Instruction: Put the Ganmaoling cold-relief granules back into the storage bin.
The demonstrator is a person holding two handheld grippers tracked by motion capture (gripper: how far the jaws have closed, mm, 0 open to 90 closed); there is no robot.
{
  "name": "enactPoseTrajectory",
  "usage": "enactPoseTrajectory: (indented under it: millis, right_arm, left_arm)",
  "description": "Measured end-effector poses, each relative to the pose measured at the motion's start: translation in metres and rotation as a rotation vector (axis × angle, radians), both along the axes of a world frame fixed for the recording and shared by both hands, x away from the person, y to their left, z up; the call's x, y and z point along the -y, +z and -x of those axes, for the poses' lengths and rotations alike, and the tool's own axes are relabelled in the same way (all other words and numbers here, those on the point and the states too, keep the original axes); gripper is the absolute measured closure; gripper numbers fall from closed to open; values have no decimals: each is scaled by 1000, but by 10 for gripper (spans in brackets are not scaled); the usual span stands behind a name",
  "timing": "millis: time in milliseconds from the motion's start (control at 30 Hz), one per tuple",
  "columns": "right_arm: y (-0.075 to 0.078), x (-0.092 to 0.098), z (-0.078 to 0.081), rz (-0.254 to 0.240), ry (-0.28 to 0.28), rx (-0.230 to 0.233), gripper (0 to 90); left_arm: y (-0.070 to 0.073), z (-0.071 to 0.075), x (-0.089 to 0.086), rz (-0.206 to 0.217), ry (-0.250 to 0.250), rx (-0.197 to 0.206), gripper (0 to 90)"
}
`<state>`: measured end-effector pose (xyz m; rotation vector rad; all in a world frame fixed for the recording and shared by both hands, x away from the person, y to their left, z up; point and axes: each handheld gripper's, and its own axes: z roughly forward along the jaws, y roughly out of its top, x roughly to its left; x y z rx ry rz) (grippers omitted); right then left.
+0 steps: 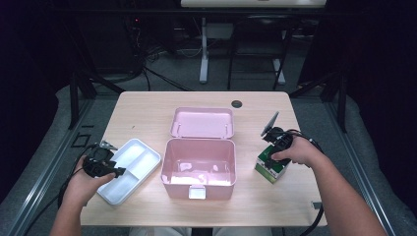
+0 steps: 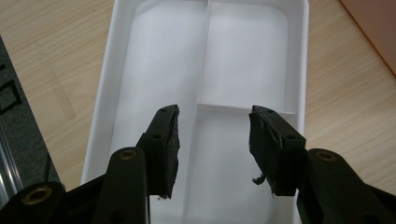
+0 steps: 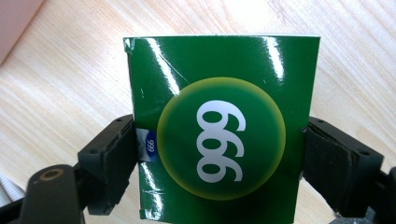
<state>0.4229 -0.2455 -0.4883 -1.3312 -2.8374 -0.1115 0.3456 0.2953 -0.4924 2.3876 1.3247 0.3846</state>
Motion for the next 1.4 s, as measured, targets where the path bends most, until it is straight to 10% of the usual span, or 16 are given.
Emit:
enactPoseTrajectory:
  millis: [400, 767, 1400]
  right_arm:
    - [27, -8, 5, 7, 62, 40, 171]
    - [58, -19, 17, 17, 328, 127, 170]
    - [93, -49, 40, 15, 577, 126, 171]
  left_arm:
    - [0, 0, -1, 1, 0, 0, 526]
    - [0, 0, -1, 2, -1, -3, 527]
    - [-1, 0, -1, 5, -1, -2, 527]
